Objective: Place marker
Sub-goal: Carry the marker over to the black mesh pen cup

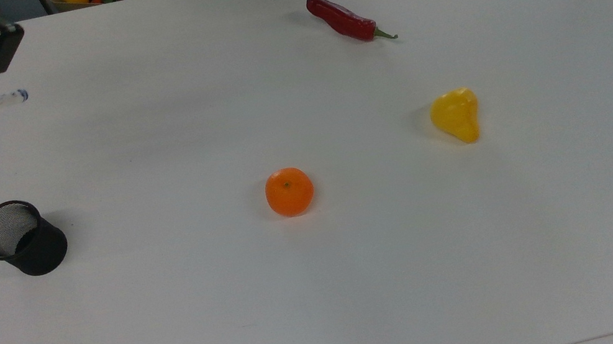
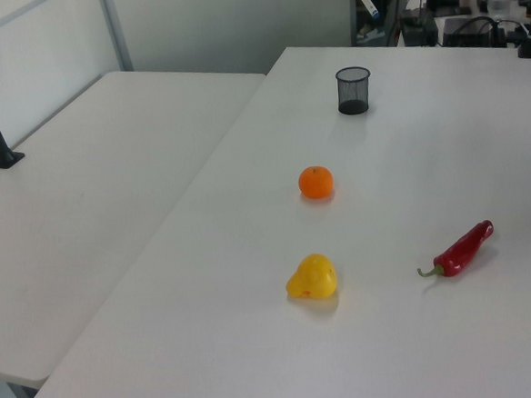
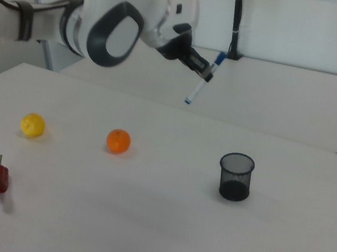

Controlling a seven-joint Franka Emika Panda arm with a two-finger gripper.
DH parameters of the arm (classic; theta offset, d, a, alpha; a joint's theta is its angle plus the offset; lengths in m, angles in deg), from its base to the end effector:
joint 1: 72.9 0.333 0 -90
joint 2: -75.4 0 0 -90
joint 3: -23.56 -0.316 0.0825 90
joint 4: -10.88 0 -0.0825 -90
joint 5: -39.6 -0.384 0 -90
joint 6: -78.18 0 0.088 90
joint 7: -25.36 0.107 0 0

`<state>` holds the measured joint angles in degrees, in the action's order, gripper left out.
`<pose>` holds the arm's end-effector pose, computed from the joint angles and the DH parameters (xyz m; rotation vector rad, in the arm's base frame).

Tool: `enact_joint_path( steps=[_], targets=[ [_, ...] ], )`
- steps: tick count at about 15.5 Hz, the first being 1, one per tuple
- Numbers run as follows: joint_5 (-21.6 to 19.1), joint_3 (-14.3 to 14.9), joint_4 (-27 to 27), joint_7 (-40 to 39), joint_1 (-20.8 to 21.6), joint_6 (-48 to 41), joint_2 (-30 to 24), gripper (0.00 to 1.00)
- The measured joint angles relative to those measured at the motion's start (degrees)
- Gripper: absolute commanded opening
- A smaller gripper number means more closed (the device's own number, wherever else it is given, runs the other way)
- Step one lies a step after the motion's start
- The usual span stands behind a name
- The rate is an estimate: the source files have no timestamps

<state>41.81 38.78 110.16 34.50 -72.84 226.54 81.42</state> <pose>0.6237 -0.1596 0.6010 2.7816 -0.5450 1.1179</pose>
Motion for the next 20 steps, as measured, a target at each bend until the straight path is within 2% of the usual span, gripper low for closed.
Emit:
enact_joint_path(
  steps=[3, 10, 20],
  targets=[
    [0.02, 1.97, 0.87, 0.00, -0.36, 8.38, 4.17, 0.00],
    [0.01, 2.10, 2.00, 0.04, -3.43, 24.58, 13.61, 0.00],
    [-0.01, 2.10, 2.58, 0.20, -5.19, 36.36, 22.76, 0.00]
  ],
)
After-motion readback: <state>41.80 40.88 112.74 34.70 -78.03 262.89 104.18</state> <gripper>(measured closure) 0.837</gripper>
